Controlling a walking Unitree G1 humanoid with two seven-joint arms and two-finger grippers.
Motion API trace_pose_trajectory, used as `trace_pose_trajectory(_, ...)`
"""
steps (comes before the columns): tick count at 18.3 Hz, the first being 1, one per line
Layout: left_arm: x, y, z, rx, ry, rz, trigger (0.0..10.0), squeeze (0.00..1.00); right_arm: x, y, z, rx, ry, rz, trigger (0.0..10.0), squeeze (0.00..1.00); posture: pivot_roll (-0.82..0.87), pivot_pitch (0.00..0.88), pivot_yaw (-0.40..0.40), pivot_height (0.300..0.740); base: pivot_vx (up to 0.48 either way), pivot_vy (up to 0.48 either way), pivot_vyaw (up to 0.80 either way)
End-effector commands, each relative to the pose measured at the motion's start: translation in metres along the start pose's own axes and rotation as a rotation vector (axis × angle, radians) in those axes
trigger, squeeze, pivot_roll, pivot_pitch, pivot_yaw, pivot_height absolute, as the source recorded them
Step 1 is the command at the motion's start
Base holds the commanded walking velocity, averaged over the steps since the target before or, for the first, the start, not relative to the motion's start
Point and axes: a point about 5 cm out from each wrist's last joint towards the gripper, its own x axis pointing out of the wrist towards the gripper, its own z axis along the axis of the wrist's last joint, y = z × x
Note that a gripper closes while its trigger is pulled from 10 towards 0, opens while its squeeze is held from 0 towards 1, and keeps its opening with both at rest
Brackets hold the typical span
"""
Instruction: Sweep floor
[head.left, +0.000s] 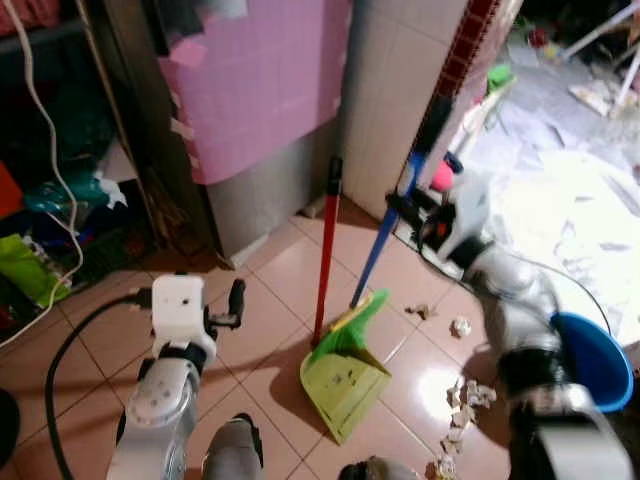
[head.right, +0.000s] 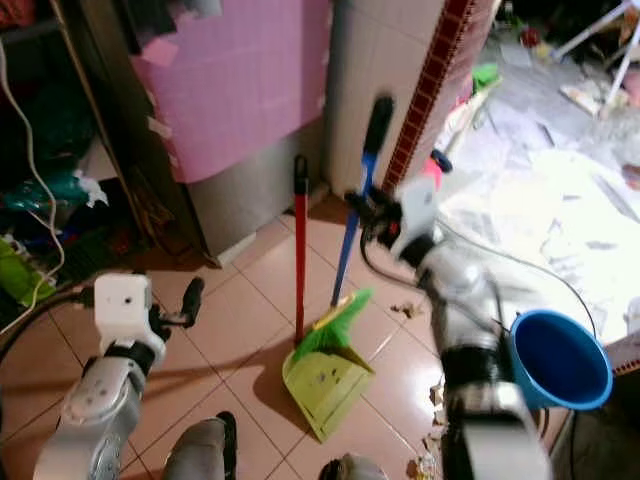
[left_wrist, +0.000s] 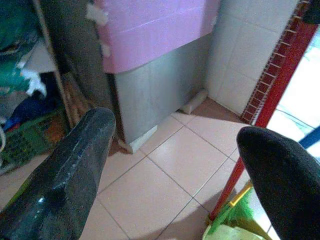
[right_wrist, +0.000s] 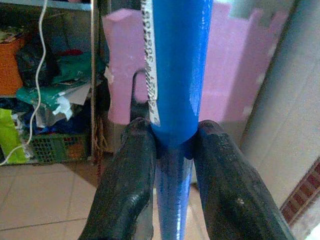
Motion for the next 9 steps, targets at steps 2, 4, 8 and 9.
trace_pose_trajectory(2, -0.0001, -0.0101, -0.0035, 0.002, 0.015, -0.030, 10.0, 0.00, -0.0018, 0.0035, 0.0067, -0.021, -0.039, -0.039, 0.0, 0.00, 0.08, 0.048, -0.060, 0.740, 0.000, 0.000, 0.00)
trace_pose_trajectory(4, 0.0020, -0.0103, -0.0031, 0.012, 0.016, -0.037, 10.0, 0.00, -0.0026, 0.0026, 0.0041, -0.026, -0.031, -0.109, 0.0, 0.00, 0.08, 0.052, -0.056, 0.740, 0.000, 0.000, 0.00)
trace_pose_trajectory(8, 0.0040, -0.0083, -0.0005, 0.019, 0.014, -0.037, 10.0, 0.00, -0.0050, 0.0008, 0.0016, 0.006, -0.020, -0.202, 0.0, 0.00, 0.08, 0.062, -0.051, 0.740, 0.000, 0.000, 0.00)
trace_pose_trajectory(9, 0.0037, -0.0088, -0.0006, 0.019, 0.015, -0.038, 10.0, 0.00, -0.0044, 0.0013, 0.0014, 0.007, -0.020, -0.204, 0.0, 0.00, 0.08, 0.063, -0.052, 0.740, -0.255, 0.000, 0.00)
